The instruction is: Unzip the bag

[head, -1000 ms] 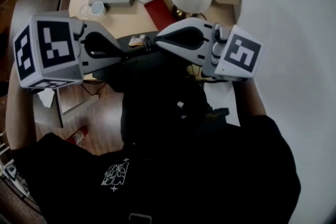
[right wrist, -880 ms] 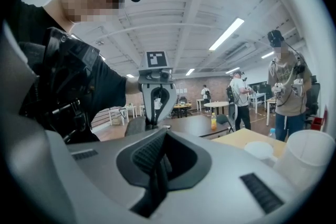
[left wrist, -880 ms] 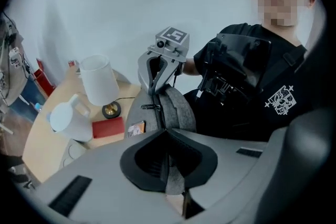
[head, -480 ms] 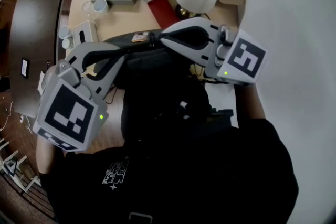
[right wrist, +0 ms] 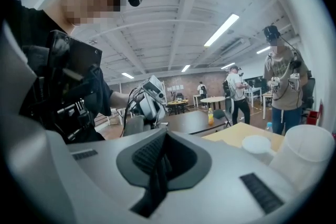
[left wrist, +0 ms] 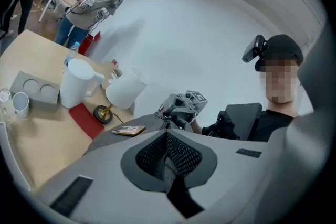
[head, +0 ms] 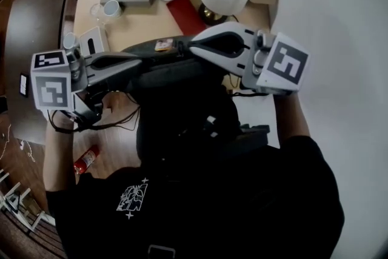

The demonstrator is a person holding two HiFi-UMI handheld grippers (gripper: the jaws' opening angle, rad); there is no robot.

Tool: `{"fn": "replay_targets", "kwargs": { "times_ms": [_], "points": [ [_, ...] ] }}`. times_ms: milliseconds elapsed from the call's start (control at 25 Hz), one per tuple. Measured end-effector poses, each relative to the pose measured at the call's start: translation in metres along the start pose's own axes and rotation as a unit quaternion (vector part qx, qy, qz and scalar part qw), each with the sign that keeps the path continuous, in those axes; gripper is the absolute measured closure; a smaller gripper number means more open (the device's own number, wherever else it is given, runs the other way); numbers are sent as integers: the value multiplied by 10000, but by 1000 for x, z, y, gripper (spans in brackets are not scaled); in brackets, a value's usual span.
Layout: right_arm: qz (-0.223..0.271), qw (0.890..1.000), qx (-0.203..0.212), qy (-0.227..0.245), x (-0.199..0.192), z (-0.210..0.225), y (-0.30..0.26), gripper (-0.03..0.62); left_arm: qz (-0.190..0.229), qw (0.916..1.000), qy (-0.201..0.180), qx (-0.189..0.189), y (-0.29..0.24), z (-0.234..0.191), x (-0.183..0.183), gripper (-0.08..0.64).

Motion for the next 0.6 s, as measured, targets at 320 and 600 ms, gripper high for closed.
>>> {"fn": "replay_targets", "kwargs": {
  "times_ms": [320,600],
  "points": [
    [-84,9637,2037,-1726,-4,35,16,485,113,9993,-270,-217,-1,1,2,558],
    [-1357,8727,3298,-3334,-22,66,-22,434,139,9991,-314,-241,-3,2,3,558]
  ]
}}
Point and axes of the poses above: the fingertips, and each gripper's own axes: y backward along the fingers, z to its right, x out of its top, the point moved 6 cm from there along y, backward along the fingers, and after that the axes turned 6 degrees about z, right-handed, at the moved point
